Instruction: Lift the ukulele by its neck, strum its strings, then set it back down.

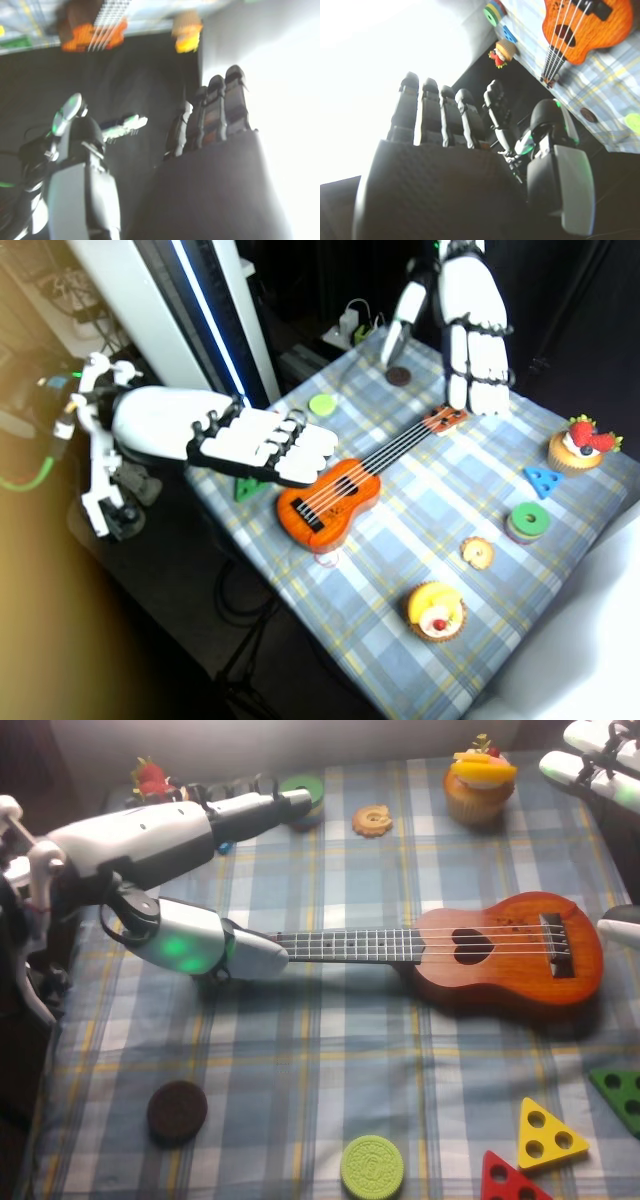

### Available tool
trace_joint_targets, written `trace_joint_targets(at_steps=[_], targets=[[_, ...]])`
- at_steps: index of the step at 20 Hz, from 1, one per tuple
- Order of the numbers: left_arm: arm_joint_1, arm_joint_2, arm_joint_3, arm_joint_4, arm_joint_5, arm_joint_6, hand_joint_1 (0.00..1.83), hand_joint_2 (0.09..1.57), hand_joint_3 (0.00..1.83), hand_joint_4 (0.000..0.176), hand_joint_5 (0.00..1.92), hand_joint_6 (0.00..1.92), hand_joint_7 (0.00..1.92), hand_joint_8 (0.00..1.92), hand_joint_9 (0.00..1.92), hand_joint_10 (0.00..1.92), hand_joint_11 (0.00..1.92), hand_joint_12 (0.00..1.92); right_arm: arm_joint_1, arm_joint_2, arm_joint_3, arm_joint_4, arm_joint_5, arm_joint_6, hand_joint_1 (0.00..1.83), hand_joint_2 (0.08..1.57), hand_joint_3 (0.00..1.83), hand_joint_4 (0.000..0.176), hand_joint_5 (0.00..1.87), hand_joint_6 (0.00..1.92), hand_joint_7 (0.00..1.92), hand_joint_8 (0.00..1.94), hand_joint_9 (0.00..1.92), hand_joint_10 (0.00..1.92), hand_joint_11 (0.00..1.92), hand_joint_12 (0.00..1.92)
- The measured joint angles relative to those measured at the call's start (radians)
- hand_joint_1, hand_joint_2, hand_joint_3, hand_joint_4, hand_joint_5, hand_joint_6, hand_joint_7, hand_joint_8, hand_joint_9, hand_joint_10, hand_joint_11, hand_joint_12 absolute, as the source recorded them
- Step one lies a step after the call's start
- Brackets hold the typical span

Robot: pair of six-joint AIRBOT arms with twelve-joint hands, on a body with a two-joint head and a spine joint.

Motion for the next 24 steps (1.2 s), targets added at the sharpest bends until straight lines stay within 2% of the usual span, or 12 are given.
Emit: trace_joint_targets(at_steps=[5,6,10,12,14,17,18,19,20,21,22,24], targets=[[0.035,-0.092,0.050,-0.155,0.047,0.149,0.85,1.01,0.01,0.078,0.18,0.06,0.19,0.05,0.11,0.05,0.06,0.03,-0.006,0.007,0.000,0.005,0.036,0.012,0.40,1.25,0.00,0.022,0.00,0.00,0.00,0.00,0.00,0.00,0.00,0.00],[0.041,-0.110,0.066,-0.180,0.047,0.156,0.78,1.06,0.00,0.106,0.19,0.10,0.21,0.04,0.14,0.09,0.01,0.50,-0.010,0.010,0.000,0.008,0.042,0.018,0.38,1.26,0.01,0.007,0.00,0.00,0.00,0.00,0.00,0.00,0.00,0.00],[0.067,-0.171,0.126,-0.324,0.063,0.255,0.84,1.16,0.00,0.024,0.25,0.22,0.29,0.03,0.20,0.19,0.00,1.11,-0.022,0.024,0.000,0.006,0.057,0.035,0.43,1.27,0.00,0.010,0.00,0.00,0.00,0.00,0.00,0.00,0.00,0.00],[0.069,-0.187,0.129,-0.355,0.056,0.299,0.84,1.26,0.00,0.013,0.19,0.67,0.40,0.06,0.19,0.43,0.00,1.35,-0.022,0.029,0.000,0.005,0.061,0.036,0.37,1.26,0.00,0.019,0.00,0.00,0.00,0.00,0.00,0.00,0.00,0.00],[0.072,-0.203,0.141,-0.373,0.042,0.302,0.87,1.24,0.00,0.034,0.15,1.07,0.40,0.32,0.12,0.86,0.00,1.53,-0.022,0.030,-0.001,0.002,0.068,0.037,0.45,1.26,0.00,0.000,0.00,0.00,0.00,0.00,0.00,0.00,0.00,0.00],[0.080,-0.214,0.151,-0.382,0.030,0.302,0.93,1.20,0.00,0.054,0.19,1.23,0.23,0.87,0.10,0.98,0.00,1.47,-0.022,0.031,-0.001,0.009,0.071,0.037,0.44,1.26,0.00,0.000,0.00,0.00,0.00,0.00,0.00,0.00,0.00,0.00],[0.080,-0.217,0.154,-0.383,0.029,0.301,0.88,1.27,0.00,0.125,0.54,1.45,0.27,1.03,0.16,1.09,0.00,1.55,-0.022,0.031,-0.001,0.009,0.072,0.037,0.45,1.26,0.00,0.000,0.00,0.00,0.00,0.00,0.00,0.00,0.00,0.00],[0.081,-0.228,0.164,-0.385,0.023,0.303,0.84,1.33,0.00,0.101,0.56,1.60,0.18,1.12,0.07,1.25,0.00,1.67,-0.026,0.031,-0.001,0.005,0.075,0.037,0.42,1.27,0.00,0.000,0.00,0.00,0.00,0.00,0.00,0.00,0.00,0.00],[0.081,-0.230,0.164,-0.385,0.023,0.303,0.84,1.33,0.00,0.101,0.56,1.60,0.18,1.12,0.07,1.25,0.00,1.67,-0.027,0.031,-0.001,0.004,0.077,0.037,0.42,1.27,0.00,0.000,0.00,0.00,0.00,0.00,0.00,0.00,0.00,0.00],[0.082,-0.234,0.165,-0.386,0.022,0.308,0.88,1.23,0.00,0.051,0.32,1.23,0.20,0.99,0.08,1.11,0.00,1.50,-0.028,0.031,-0.001,0.003,0.078,0.037,0.33,1.27,0.00,0.000,0.00,0.00,0.00,0.00,0.00,0.00,0.00,0.00],[0.087,-0.237,0.165,-0.384,0.018,0.315,0.92,1.18,0.00,0.038,0.32,1.06,0.25,0.92,0.12,1.05,0.00,1.47,-0.028,0.031,-0.001,0.005,0.079,0.037,0.29,1.27,0.00,0.000,0.00,0.00,0.00,0.00,0.00,0.00,0.00,0.00],[0.087,-0.245,0.165,-0.393,0.021,0.374,0.91,1.16,0.00,0.044,0.33,0.89,0.21,0.99,0.11,1.17,0.00,1.60,-0.029,0.037,-0.001,0.008,0.082,0.038,0.30,1.28,0.01,0.000,0.00,0.00,0.00,0.00,0.00,0.00,0.00,0.00]])
